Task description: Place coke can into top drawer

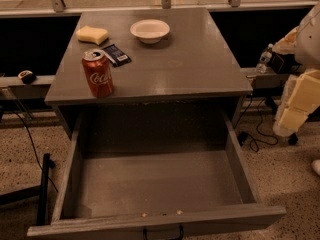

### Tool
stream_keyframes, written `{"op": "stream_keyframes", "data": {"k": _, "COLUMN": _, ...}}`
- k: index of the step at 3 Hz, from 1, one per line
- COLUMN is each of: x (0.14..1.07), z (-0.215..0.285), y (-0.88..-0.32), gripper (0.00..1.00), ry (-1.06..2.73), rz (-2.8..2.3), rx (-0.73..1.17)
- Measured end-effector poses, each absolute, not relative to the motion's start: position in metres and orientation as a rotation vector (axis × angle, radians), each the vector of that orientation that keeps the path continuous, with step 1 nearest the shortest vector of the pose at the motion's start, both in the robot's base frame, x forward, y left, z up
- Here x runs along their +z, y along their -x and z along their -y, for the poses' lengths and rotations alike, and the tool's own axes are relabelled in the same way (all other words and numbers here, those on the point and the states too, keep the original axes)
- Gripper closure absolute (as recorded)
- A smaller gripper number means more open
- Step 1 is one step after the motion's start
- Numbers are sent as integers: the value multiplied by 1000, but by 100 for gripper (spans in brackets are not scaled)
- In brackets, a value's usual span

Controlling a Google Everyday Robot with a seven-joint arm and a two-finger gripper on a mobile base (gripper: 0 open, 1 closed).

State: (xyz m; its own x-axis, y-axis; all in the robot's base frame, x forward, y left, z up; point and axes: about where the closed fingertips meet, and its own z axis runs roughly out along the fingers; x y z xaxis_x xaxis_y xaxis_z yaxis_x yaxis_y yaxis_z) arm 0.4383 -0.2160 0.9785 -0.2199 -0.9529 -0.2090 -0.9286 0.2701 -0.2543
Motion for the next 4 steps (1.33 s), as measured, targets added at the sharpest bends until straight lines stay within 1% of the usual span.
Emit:
{"op": "stream_keyframes", "data": {"k": 1, "x": 978, "z": 216, "y": -438, "gripper": 0, "ry": 1720, "rz": -2225, "rx": -106}}
{"op": "stream_keyframes", "data": {"k": 2, "x": 989, "z": 167, "y": -459, "gripper": 0, "ry": 1733, "rz": -1983, "rx": 15}}
{"op": "stream_keyframes", "data": {"k": 4, "x": 1019, "z": 18, "y": -477, "gripper": 0, "ry": 1815, "rz": -1507, "rx": 254}}
